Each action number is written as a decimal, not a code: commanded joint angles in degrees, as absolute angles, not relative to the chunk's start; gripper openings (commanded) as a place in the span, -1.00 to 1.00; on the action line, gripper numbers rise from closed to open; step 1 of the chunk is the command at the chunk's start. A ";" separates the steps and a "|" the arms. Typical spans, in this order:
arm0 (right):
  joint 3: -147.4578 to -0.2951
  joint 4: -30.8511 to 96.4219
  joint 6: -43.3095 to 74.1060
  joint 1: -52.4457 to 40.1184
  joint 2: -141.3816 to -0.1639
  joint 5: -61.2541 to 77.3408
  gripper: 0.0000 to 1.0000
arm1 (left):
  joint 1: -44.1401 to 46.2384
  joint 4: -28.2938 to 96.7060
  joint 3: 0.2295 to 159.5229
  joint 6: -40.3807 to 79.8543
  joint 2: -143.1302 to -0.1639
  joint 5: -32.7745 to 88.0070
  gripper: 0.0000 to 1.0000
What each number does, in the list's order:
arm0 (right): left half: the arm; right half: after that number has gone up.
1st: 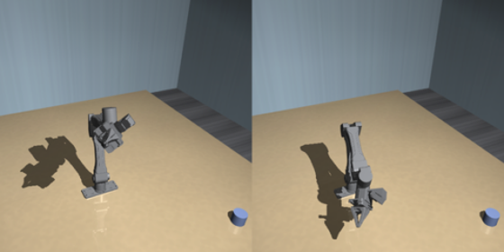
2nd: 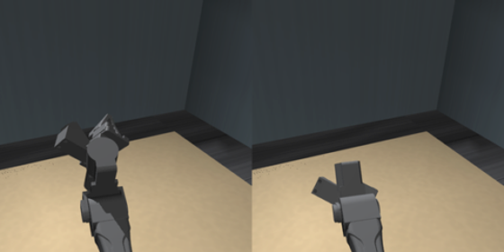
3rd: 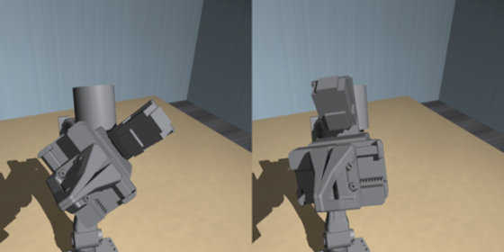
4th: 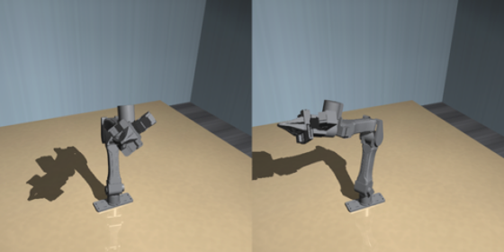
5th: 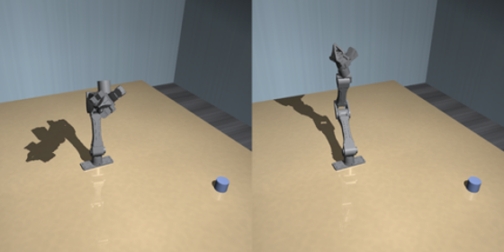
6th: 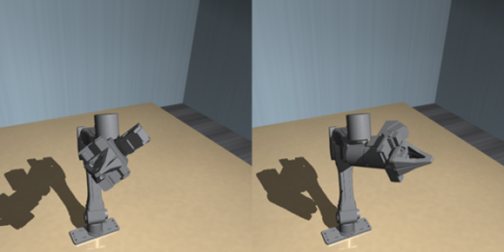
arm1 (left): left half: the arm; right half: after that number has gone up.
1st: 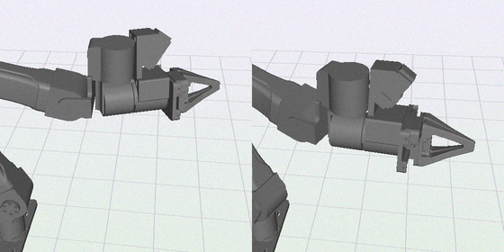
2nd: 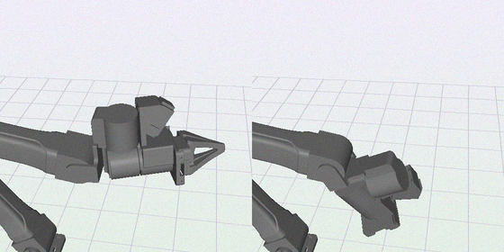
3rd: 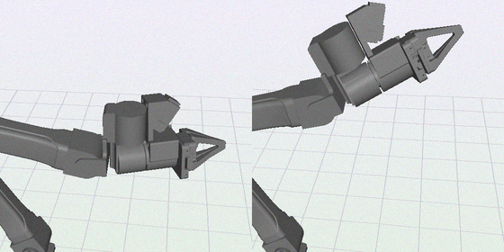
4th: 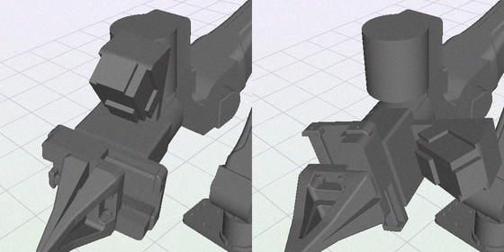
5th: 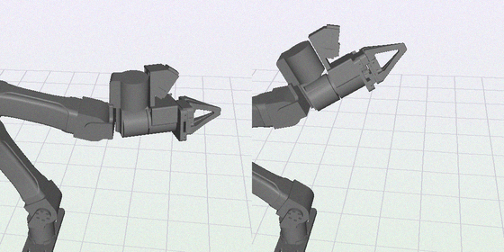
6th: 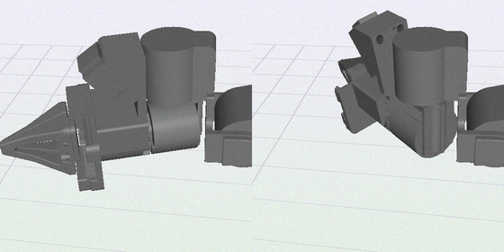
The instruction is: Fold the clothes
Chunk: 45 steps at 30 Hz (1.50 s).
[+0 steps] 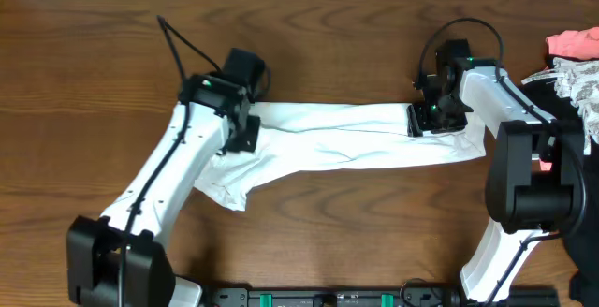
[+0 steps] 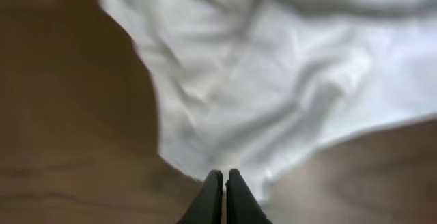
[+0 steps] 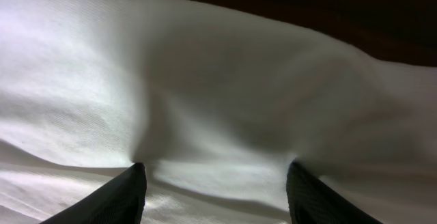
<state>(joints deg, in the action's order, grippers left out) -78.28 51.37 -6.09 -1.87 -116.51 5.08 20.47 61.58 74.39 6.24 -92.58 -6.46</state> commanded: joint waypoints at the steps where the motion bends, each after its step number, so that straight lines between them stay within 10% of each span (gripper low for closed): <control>1: -77.10 51.44 -5.80 -1.80 -117.14 3.25 0.29 | 22.37 62.43 70.46 7.64 -93.67 -2.55 -0.85; 18: -77.10 51.64 -5.80 -1.80 -117.14 3.25 0.29 | 23.55 50.50 52.42 11.57 -93.67 -2.57 -0.66; 27: -77.10 51.62 -5.80 -1.80 -117.14 3.25 0.29 | 23.55 46.61 48.97 11.73 -93.67 -2.55 0.11; 31: -77.10 51.64 -5.80 -1.80 -117.14 3.25 0.29 | 23.55 46.72 48.97 11.73 -93.67 -2.55 0.07; 37: -77.10 51.64 -5.80 -1.80 -117.14 3.25 0.29 | 23.55 47.27 48.97 11.73 -93.67 -2.55 -0.50; 45: -77.10 51.66 -5.80 -1.78 -117.14 3.25 0.29 | 23.55 47.18 48.97 11.70 -93.67 -2.55 -0.51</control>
<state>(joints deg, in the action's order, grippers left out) -78.28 51.42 -6.09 -1.87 -116.51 5.06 23.46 46.87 49.15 11.81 -93.23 -2.48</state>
